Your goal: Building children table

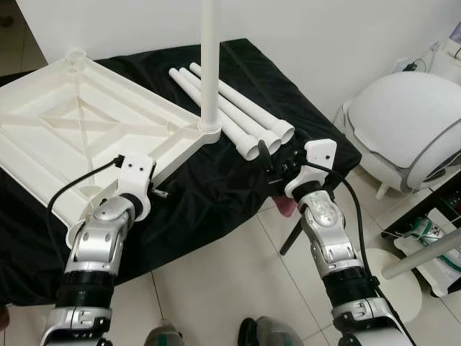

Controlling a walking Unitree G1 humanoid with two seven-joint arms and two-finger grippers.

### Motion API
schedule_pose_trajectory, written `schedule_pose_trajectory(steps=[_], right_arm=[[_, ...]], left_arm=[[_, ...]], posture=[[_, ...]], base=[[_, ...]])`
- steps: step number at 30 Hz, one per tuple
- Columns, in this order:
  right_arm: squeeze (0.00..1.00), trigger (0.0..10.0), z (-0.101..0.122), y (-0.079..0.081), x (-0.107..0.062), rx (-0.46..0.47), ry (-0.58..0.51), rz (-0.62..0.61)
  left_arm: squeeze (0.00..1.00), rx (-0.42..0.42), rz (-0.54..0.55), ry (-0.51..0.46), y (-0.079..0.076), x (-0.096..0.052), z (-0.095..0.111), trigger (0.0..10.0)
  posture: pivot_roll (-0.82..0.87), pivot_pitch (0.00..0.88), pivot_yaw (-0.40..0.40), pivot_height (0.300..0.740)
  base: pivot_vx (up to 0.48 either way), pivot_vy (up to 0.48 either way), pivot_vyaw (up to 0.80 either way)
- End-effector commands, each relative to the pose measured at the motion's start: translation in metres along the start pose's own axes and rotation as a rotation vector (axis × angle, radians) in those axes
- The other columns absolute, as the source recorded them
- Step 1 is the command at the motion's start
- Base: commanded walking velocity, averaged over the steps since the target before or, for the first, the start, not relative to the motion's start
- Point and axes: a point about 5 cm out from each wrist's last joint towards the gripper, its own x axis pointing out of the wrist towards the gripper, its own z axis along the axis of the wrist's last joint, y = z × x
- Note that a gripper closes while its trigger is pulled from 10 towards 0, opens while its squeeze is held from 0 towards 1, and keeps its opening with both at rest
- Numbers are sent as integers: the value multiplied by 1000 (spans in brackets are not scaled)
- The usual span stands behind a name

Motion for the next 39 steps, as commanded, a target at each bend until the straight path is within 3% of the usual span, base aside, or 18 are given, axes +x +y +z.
schedule_pose_trajectory(steps=[1, 3, 4, 5, 6, 8, 9, 10, 16, 24, 26, 29, 32, 35, 39], right_arm=[[0, 10000, -2, -3, -3, -8, 3, -15], [0, 10000, -2, -2, -3, -8, 3, -18], [0, 10000, -2, -2, -4, -8, 3, -20], [0, 10000, -2, -2, -4, -8, 3, -20], [0, 10000, -2, -2, -4, -8, 3, -23], [0, 10000, -2, -2, -4, -9, 3, -24], [0, 10000, -2, -2, -4, -9, 4, -26], [0, 10000, -2, -2, -4, -9, 3, -27], [0, 10000, -2, -1, -4, -11, 3, -31], [0, 10000, -1, -1, -3, -9, 1, -44], [0, 10000, -1, 0, -4, -8, 1, -49], [0, 10000, -1, 0, -4, -8, 1, -52], [0, 10000, -1, 0, -4, -10, 1, -53], [0, 10000, -1, 0, -4, -12, 0, -58], [0, 10000, 0, -1, -4, -14, -1, -62]], left_arm=[[0, -31, 128, 43, 8, 0, -7, 10000], [0, -39, 149, 68, 11, -1, -8, 10000], [0, -52, 166, 75, 13, -1, -9, 8157], [0, -52, 166, 75, 13, -1, -9, 8157], [0, -53, 185, 84, 15, -2, -9, 6157], [0, -55, 197, 92, 16, -3, -8, 6157], [0, -50, 213, 93, 18, -3, -8, 2314], [0, -43, 234, 97, 19, -4, -7, 0], [0, -45, 276, 102, 23, -6, -4, 0], [0, -127, 405, 73, 27, -9, 2, 0], [0, -204, 504, 63, 35, -13, 0, 0], [0, -243, 574, 70, 45, -17, -4, 0], [0, -254, 602, 71, 50, -19, -5, 0], [0, -270, 708, 56, 69, -27, -6, 0], [0, -282, 753, 59, 79, -31, -8, 0]], posture=[[-9, 0, 8, 740], [-10, 0, 10, 740], [-10, 0, 11, 740], [-10, 0, 11, 740], [-10, 0, 13, 740], [-10, 0, 13, 740], [-7, 0, 13, 740], [-7, 0, 13, 740], [-4, 0, 15, 740], [-2, 0, 20, 740], [-2, 0, 20, 740], [-1, 0, 21, 740], [-1, 0, 22, 740], [-6, 0, 25, 740], [-10, 0, 26, 740]], base=[[0, 0, 0], [0, 0, 0], [0, 0, 0], [0, 0, 0], [0, 0, 0], [0, 0, 0], [0, 0, 0], [0, 0, 0], [0, 0, 0], [0, 0, 0], [0, 0, 0], [0, 0, 0], [0, 0, 0], [0, 0, 0], [0, 0, 0]])
